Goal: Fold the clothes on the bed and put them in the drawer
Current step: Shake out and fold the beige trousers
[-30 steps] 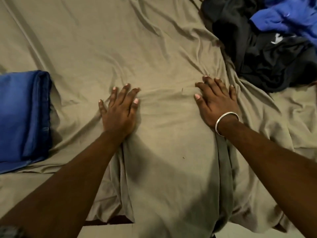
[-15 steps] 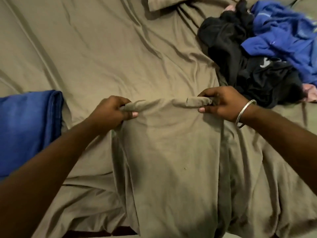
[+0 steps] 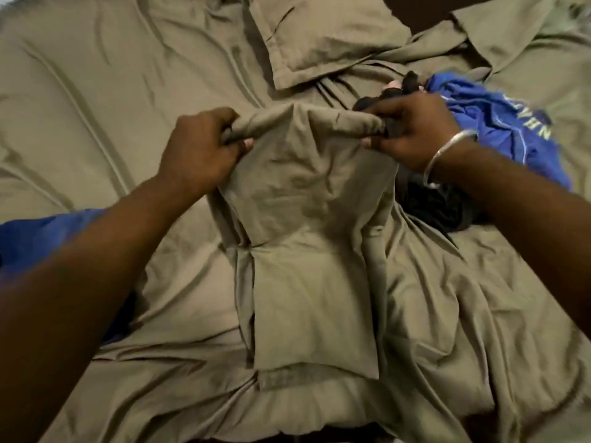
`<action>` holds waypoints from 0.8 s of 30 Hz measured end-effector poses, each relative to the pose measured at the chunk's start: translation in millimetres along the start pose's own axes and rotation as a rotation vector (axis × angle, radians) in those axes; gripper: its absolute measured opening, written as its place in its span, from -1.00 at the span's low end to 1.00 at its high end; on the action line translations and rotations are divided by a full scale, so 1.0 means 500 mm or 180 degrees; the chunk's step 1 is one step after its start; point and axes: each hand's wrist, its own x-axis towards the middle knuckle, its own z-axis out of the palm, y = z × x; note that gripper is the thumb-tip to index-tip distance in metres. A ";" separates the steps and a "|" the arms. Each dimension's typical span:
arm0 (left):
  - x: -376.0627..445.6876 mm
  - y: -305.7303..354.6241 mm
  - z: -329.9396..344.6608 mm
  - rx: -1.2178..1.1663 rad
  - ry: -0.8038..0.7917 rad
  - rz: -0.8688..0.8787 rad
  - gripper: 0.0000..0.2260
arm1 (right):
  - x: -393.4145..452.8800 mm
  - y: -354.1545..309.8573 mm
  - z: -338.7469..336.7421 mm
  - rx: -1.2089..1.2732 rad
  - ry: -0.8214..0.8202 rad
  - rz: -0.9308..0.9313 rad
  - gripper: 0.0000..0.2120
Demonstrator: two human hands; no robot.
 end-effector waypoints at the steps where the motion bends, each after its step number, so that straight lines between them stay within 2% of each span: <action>1: -0.045 -0.002 0.007 -0.0072 -0.0104 0.0098 -0.81 | -0.047 -0.004 0.015 0.0023 -0.0067 -0.0108 -0.76; 4: -0.210 -0.020 0.032 -0.0161 -0.0335 0.0312 -0.78 | -0.212 -0.008 0.068 0.0255 -0.0259 -0.0453 -0.78; 7: -0.384 -0.048 0.074 -0.0104 -0.0471 0.0840 -0.77 | -0.379 -0.012 0.126 0.0281 -0.0600 -0.0700 -0.71; 10: -0.534 -0.068 0.110 0.0061 -0.0481 0.1042 -0.66 | -0.514 -0.025 0.179 -0.0046 -0.0445 -0.0937 -0.73; 13: -0.624 -0.061 0.126 0.0030 -0.0423 0.1029 -0.77 | -0.584 -0.042 0.217 -0.0115 -0.0368 -0.0934 -0.73; 14: -0.645 -0.058 0.134 0.0030 -0.0571 0.0909 -0.79 | -0.604 -0.042 0.229 -0.0072 -0.0540 -0.0798 -0.74; 16: -0.667 -0.056 0.149 0.0122 -0.1198 0.0402 -0.70 | -0.635 -0.036 0.248 0.0015 -0.1020 -0.0432 -0.69; 17: -0.676 -0.052 0.154 0.0129 -0.1478 0.0111 -0.64 | -0.649 -0.036 0.256 0.0011 -0.1172 -0.0300 -0.63; 18: -0.682 -0.047 0.159 -0.0005 -0.1536 -0.0177 -0.60 | -0.655 -0.040 0.261 -0.0028 -0.1143 -0.0236 -0.61; 19: -0.682 -0.040 0.163 -0.0165 -0.1388 -0.0465 -0.59 | -0.649 -0.053 0.262 -0.0103 -0.0895 -0.0171 -0.63; 22: -0.649 0.005 0.179 -0.0296 -0.0484 -0.1136 -0.68 | -0.587 -0.115 0.278 -0.0629 0.0395 -0.0030 -0.69; 23: -0.632 0.022 0.189 -0.0326 -0.0255 -0.1373 -0.68 | -0.560 -0.134 0.297 -0.0766 0.0622 0.0016 -0.69; 24: -0.611 0.041 0.205 -0.0410 -0.0104 -0.1651 -0.65 | -0.536 -0.142 0.320 -0.0822 0.0611 0.0010 -0.66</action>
